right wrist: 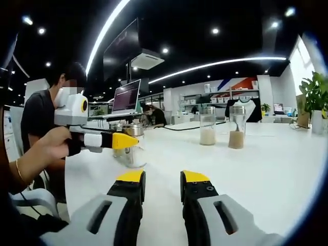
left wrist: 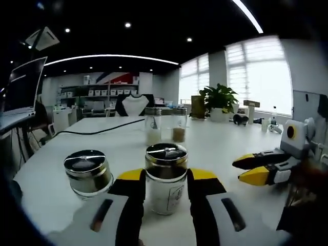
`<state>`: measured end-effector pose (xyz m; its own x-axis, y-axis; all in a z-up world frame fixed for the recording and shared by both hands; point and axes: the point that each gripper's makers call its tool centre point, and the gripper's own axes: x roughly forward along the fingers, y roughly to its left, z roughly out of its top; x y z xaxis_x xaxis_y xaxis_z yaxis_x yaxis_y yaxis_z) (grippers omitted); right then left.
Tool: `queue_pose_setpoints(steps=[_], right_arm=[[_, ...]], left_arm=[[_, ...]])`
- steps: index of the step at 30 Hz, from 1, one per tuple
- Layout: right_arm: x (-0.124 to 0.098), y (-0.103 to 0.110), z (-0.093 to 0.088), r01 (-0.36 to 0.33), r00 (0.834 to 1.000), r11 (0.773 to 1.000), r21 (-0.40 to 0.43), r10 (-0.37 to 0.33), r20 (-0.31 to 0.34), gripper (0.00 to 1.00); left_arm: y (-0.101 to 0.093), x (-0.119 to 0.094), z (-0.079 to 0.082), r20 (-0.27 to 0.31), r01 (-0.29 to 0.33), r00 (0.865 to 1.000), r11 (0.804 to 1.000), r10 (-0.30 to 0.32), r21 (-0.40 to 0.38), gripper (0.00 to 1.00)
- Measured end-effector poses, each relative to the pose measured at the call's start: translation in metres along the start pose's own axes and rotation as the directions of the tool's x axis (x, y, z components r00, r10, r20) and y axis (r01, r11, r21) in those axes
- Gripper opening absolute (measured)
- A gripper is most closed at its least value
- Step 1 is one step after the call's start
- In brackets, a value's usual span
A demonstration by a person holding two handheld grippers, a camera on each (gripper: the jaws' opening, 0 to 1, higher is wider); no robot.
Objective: Rotate the seasoning bottle until the label or dispensing opening points toward the visible target arrow and the bottle remains upright within the marked orientation range
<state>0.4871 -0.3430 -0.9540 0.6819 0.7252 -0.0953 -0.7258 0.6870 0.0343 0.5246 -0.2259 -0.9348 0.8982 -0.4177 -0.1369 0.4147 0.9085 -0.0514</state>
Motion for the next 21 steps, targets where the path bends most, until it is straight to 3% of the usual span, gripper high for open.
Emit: queue_pose_setpoints(steps=[11,16,21], right_arm=[[-0.005,-0.015,0.002,0.036,0.999,0.999,0.009,-0.036,0.009,0.29],[-0.010,-0.036,0.003,0.082,0.996,0.997,-0.008,-0.082,0.022,0.32],[-0.013,-0.046,0.011,0.095,0.994,0.995,-0.013,-0.094,0.064,0.44]], left_arm=[[0.003,0.005,0.000,0.010,-0.032,0.999,0.999,0.032,-0.010,0.34],[0.001,0.006,-0.003,-0.006,-0.029,1.000,1.000,0.029,-0.002,0.34],[0.001,0.005,-0.005,-0.017,-0.026,0.999,0.999,0.027,0.022,0.34]])
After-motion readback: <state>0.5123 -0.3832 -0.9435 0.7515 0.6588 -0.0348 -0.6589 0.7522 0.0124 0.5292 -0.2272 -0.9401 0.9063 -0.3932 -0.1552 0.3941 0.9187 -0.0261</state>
